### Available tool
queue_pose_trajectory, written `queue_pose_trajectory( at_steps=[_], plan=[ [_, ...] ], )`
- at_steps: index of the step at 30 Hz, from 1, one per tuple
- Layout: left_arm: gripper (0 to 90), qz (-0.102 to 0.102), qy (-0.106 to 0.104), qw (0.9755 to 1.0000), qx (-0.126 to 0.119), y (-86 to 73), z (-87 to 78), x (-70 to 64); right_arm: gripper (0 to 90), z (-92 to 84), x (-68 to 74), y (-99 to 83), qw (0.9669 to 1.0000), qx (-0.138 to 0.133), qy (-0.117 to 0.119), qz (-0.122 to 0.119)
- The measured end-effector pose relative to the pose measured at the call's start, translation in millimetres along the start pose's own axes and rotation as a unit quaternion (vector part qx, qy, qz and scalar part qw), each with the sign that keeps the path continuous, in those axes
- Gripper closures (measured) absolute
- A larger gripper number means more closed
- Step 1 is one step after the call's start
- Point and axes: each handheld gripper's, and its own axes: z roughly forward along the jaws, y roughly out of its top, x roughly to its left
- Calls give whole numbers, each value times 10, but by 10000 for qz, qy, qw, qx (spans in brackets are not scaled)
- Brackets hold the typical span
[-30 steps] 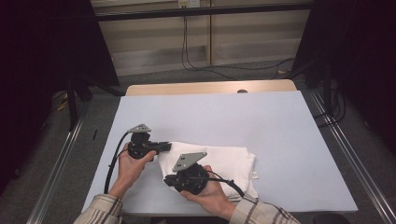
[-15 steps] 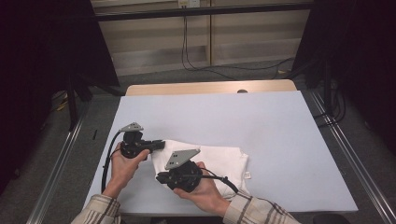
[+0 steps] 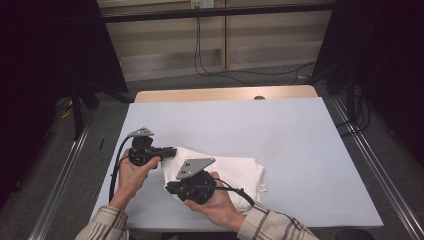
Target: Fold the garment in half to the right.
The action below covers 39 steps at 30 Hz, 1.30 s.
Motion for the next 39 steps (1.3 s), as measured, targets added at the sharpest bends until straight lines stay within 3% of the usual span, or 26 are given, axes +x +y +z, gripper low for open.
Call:
queue_pose_trajectory(
  at_steps=[7, 12, 29, 39],
  plan=[
    [846, 1, -19, 10000, -4, 74, 35, -54, 845, -85, -20, -16, 9999, -82, -82, 4],
    [846, 118, -41, 9999, -5, 181, 43, -131, 845, -172, -17, -5, 9997, -203, -166, 1],
    [847, 166, -177, 9997, 55, 305, 192, -250, 846, -403, -82, -74, 9986, -364, -372, 134],
    [847, 148, -154, 9998, 41, 350, 273, -310, 846, -532, -130, -117, 9975, -460, -474, 234]
  ],
)
